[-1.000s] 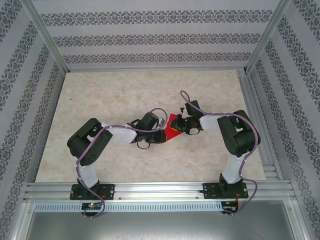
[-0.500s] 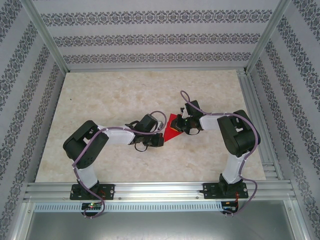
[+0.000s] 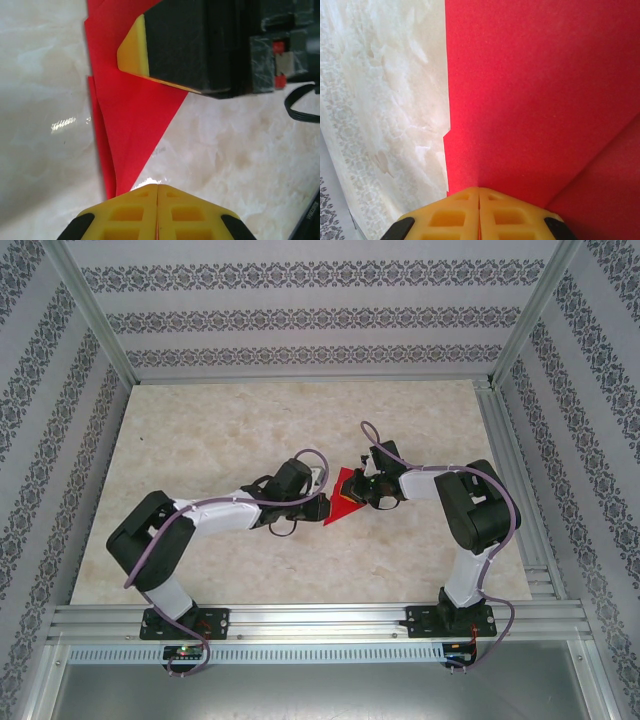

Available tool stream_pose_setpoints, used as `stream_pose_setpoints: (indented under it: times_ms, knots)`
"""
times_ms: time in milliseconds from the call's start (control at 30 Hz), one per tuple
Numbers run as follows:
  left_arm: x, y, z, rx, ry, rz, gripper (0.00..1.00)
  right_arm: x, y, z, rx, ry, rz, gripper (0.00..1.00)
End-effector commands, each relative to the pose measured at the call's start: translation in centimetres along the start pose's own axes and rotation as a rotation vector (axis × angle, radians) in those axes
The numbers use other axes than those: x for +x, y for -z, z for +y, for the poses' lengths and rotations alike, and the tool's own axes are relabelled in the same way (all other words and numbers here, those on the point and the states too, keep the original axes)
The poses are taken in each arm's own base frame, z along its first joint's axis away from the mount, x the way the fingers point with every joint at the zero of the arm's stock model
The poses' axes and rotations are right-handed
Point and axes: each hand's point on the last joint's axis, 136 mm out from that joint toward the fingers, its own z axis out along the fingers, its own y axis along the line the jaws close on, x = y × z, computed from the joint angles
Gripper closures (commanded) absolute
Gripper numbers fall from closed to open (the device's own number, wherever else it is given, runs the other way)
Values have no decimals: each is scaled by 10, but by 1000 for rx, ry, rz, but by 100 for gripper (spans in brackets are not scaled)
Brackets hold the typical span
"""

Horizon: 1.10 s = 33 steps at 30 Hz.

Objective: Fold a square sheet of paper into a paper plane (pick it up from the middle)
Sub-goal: Fourth fold the wing at the center of the table.

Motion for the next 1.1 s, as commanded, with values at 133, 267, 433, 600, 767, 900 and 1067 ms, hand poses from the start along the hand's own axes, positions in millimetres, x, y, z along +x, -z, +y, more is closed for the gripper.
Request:
stream_pose_setpoints:
  times_ms: [133, 267, 433, 600, 767, 900, 1067]
  knots:
    - [-3, -30, 1, 12, 29, 9, 93, 28, -12, -67, 219, -96, 62, 91]
    - [6, -36, 12, -22, 44, 40, 95, 27, -12, -65, 212, -95, 61, 91]
    - [23, -40, 31, -83, 67, 86, 99, 22, -8, -53, 180, -74, 48, 91]
    - [36, -40, 43, -108, 83, 110, 100, 11, 8, -8, 51, 9, 23, 90]
    - [40, -40, 45, -109, 88, 112, 100, 20, 22, 33, -41, 107, 33, 89]
    - [41, -39, 45, -107, 88, 114, 100, 33, 23, 41, -43, 119, 48, 88]
    - [41, -39, 45, -103, 90, 108, 100, 41, 18, 30, -16, 99, 67, 89]
